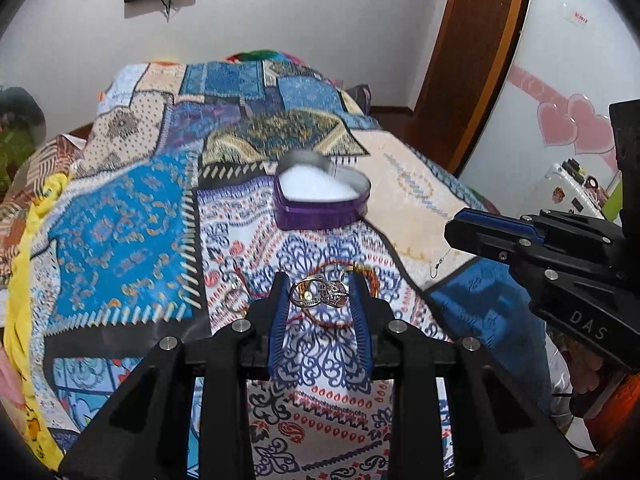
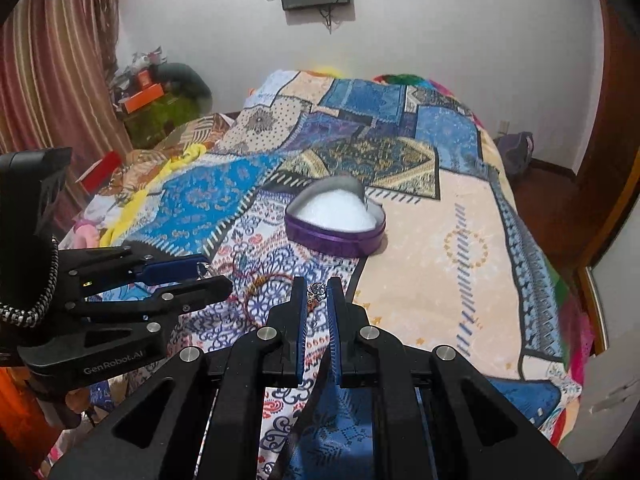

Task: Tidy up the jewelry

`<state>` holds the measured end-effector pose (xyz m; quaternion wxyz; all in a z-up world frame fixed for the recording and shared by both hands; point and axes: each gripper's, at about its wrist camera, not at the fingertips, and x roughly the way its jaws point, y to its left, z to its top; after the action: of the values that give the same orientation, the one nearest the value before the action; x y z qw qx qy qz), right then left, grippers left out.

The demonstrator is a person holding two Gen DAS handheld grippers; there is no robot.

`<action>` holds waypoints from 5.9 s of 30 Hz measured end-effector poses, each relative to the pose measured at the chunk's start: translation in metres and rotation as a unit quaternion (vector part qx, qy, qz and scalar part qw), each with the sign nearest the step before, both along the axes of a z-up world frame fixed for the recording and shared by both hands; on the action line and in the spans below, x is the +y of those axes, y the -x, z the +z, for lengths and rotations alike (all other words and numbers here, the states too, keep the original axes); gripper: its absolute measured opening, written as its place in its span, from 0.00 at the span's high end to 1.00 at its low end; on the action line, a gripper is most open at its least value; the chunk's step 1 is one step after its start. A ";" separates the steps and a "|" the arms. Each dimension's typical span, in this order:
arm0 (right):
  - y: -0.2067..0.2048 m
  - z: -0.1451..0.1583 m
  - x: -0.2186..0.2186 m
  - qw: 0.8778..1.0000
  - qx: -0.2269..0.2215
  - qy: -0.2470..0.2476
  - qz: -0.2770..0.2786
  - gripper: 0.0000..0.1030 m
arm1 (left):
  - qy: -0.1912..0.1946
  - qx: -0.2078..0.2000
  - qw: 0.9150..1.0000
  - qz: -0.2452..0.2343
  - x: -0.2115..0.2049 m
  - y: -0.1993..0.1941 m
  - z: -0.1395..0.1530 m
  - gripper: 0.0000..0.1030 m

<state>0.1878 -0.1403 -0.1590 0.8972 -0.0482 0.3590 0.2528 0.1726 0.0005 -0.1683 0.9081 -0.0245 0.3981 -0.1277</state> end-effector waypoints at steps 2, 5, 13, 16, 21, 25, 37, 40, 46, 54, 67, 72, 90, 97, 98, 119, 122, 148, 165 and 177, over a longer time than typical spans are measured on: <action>-0.001 0.006 0.000 1.000 -0.009 0.000 -0.002 0.92 | -0.002 -0.010 1.000 0.003 0.001 0.000 0.005 0.71; -0.004 0.013 0.000 1.000 -0.021 -0.003 -0.005 0.92 | -0.008 -0.027 1.000 0.012 0.002 -0.003 0.014 0.71; -0.013 0.027 -0.003 0.999 -0.047 -0.007 -0.016 0.91 | -0.014 -0.054 0.998 0.023 0.004 -0.019 0.028 0.71; -0.019 0.031 -0.002 0.998 -0.054 -0.006 -0.019 0.91 | -0.016 -0.061 0.998 0.024 0.003 -0.026 0.031 0.71; -0.027 0.034 0.000 0.998 -0.065 -0.003 -0.019 0.92 | -0.019 -0.070 0.997 0.023 0.004 -0.040 0.035 0.71; -0.038 0.033 0.003 0.998 -0.064 -0.006 -0.019 0.91 | -0.017 -0.070 0.997 0.025 0.006 -0.052 0.033 0.71; -0.068 0.025 0.018 0.998 -0.057 0.003 -0.012 0.91 | -0.008 -0.050 0.999 0.015 0.005 -0.087 0.017 0.71; -0.076 0.021 0.021 0.999 -0.053 0.008 -0.008 0.91 | -0.009 -0.041 0.999 0.008 0.003 -0.094 0.010 0.71; -0.091 0.007 0.027 0.999 -0.033 0.023 0.002 0.91 | -0.013 -0.024 1.000 -0.003 -0.002 -0.107 -0.003 0.71; -0.111 -0.016 0.025 0.999 0.024 0.024 0.027 0.91 | -0.012 -0.002 1.000 -0.013 -0.004 -0.119 -0.018 0.71; -0.117 -0.029 0.027 0.996 0.059 0.038 0.047 0.91 | 0.000 0.016 1.000 -0.022 -0.002 -0.127 -0.026 0.71; -0.117 -0.030 0.025 0.996 0.060 0.044 0.046 0.91 | -0.002 0.012 1.000 -0.021 -0.002 -0.124 -0.023 0.71; -0.096 -0.003 0.021 0.998 0.019 0.051 0.024 0.64 | -0.017 -0.028 0.999 0.028 0.025 -0.086 0.017 0.62; -0.077 0.012 0.018 0.999 -0.003 0.048 0.017 0.61 | -0.027 -0.037 0.998 0.045 0.034 -0.065 0.028 0.55; -0.074 0.014 0.017 0.999 -0.005 0.048 0.016 0.61 | -0.029 -0.037 0.998 0.047 0.036 -0.062 0.029 0.54; -0.031 -0.004 0.014 0.998 0.008 0.062 0.003 0.61 | -0.042 0.022 0.998 0.037 0.039 -0.026 -0.009 0.54; -0.027 -0.012 0.012 0.998 0.018 0.064 0.001 0.61 | -0.039 0.041 0.998 0.019 0.028 -0.029 -0.020 0.54; -0.024 -0.042 -0.005 0.996 0.067 0.060 -0.011 0.61 | -0.017 0.071 0.997 -0.024 -0.005 -0.042 -0.054 0.91; -0.034 -0.048 0.030 0.993 0.078 0.086 0.036 0.61 | 0.017 -0.011 0.999 0.028 0.040 -0.016 0.001 0.91; -0.043 -0.057 0.065 0.987 0.077 0.115 0.078 0.61 | 0.022 -0.014 0.998 0.053 0.067 -0.015 -0.006 0.91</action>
<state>0.2313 -0.0754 -0.2157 0.8327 -0.1596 0.4489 0.2822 0.1875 0.0677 -0.1738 0.9185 -0.0641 0.3801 -0.0882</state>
